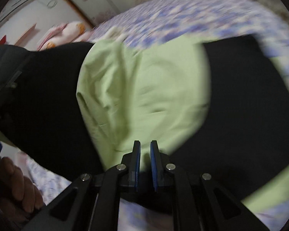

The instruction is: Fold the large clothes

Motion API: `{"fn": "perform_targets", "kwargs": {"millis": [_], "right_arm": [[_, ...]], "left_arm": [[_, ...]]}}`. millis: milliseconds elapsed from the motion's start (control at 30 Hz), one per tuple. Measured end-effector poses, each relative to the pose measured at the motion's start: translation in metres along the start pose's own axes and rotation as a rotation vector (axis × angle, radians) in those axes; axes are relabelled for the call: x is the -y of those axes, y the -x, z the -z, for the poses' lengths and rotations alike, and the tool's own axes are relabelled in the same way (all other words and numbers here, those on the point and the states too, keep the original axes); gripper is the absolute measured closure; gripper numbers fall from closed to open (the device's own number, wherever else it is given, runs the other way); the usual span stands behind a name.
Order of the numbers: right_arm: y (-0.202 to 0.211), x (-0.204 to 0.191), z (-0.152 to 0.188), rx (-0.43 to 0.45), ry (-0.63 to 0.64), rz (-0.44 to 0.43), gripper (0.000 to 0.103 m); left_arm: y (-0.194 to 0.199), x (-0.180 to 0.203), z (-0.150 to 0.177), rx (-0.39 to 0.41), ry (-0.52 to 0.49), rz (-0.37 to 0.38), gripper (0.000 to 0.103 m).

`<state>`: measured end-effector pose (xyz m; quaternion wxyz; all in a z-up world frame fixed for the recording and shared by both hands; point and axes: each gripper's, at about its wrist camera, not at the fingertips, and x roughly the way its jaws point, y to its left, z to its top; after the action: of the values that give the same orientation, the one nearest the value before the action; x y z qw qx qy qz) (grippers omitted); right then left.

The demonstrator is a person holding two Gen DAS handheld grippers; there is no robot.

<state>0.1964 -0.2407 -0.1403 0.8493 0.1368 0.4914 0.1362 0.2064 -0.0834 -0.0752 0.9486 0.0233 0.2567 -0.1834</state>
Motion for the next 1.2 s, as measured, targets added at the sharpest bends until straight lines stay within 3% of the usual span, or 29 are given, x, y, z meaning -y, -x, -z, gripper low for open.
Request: {"fn": "perform_targets", "kwargs": {"millis": [133,300,433,600,733,767,867,900,967,1067,1200], "right_arm": [[0.048,0.061,0.014,0.077,-0.065,0.144,0.093],[0.071,0.132,0.046,0.074,-0.2,0.246,0.093],[0.07,0.153,0.057,0.065,-0.235,0.259,0.093],[0.079,0.156,0.061,0.106,-0.266,0.231,0.093],[0.082,0.154,0.056,0.123,-0.26,0.232,0.093],[0.083,0.153,0.054,0.118,-0.253,0.244,0.092],[0.087,0.15,0.05,0.102,-0.257,0.237,0.092],[0.09,0.148,0.048,0.096,-0.259,0.23,0.092],[0.097,0.146,0.045,0.096,-0.259,0.216,0.09],[0.111,0.14,0.037,0.122,-0.256,0.174,0.072],[0.119,0.126,0.023,0.143,-0.223,0.101,0.071]], "left_arm": [[-0.036,0.075,0.013,-0.087,-0.082,0.095,0.094],[-0.089,0.143,0.061,-0.272,-0.215,0.119,0.091],[-0.098,0.156,0.071,-0.297,-0.234,0.127,0.091],[-0.081,0.162,0.064,-0.243,-0.27,0.142,0.091],[-0.099,0.164,0.07,-0.335,-0.257,0.163,0.089],[-0.101,0.164,0.073,-0.365,-0.248,0.173,0.082],[-0.101,0.164,0.071,-0.416,-0.233,0.255,0.042],[-0.093,0.165,0.069,-0.416,-0.233,0.28,0.035],[-0.071,0.166,0.063,-0.39,-0.247,0.311,0.032],[-0.039,0.151,0.052,-0.349,-0.227,0.33,0.029],[-0.017,0.099,0.04,-0.316,-0.121,0.279,0.024]]}}
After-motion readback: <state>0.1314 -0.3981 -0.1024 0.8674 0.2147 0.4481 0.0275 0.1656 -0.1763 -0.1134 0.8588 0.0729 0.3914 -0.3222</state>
